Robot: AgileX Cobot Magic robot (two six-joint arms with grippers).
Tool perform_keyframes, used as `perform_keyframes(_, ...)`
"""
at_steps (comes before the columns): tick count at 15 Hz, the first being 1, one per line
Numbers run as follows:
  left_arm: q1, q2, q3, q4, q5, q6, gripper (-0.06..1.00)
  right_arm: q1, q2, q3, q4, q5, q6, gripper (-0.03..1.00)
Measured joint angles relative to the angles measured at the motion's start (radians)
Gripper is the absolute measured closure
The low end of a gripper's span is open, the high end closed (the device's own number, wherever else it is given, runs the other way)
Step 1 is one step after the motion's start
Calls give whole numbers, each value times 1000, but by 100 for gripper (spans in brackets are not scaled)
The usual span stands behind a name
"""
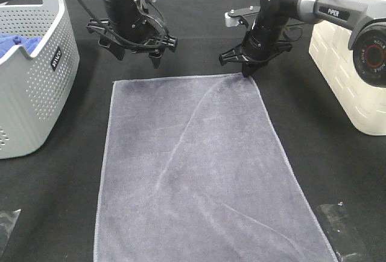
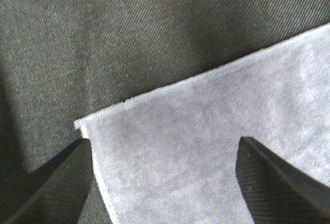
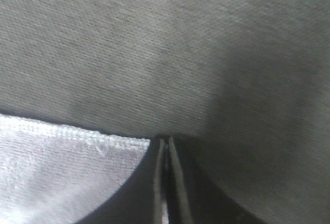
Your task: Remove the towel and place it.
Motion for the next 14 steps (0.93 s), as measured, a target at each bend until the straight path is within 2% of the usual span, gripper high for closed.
perform_keyframes(2, 0, 0, 0, 4, 5, 0, 21, 0, -6, -40, -37, 46, 0, 97)
perform_keyframes(4, 0, 0, 0, 21, 5, 0, 21, -2, -32, -101, -123, 118, 1, 97)
perform_keyframes(7, 27, 0, 0, 33, -22, -38, 22, -19, -43, -121, -131, 148, 2, 97)
perform_keyframes(10, 92, 12, -3, -74, -83, -52, 32, -33, -43, -121, -130, 151, 2, 97)
perform_keyframes(12, 109, 49, -7, -158, -101, -20, 34, -35, -43, -121, -129, 150, 2, 97)
perform_keyframes(14, 109, 82, -11, -185, -103, -8, 34, -35, -43, -121, -129, 149, 2, 97)
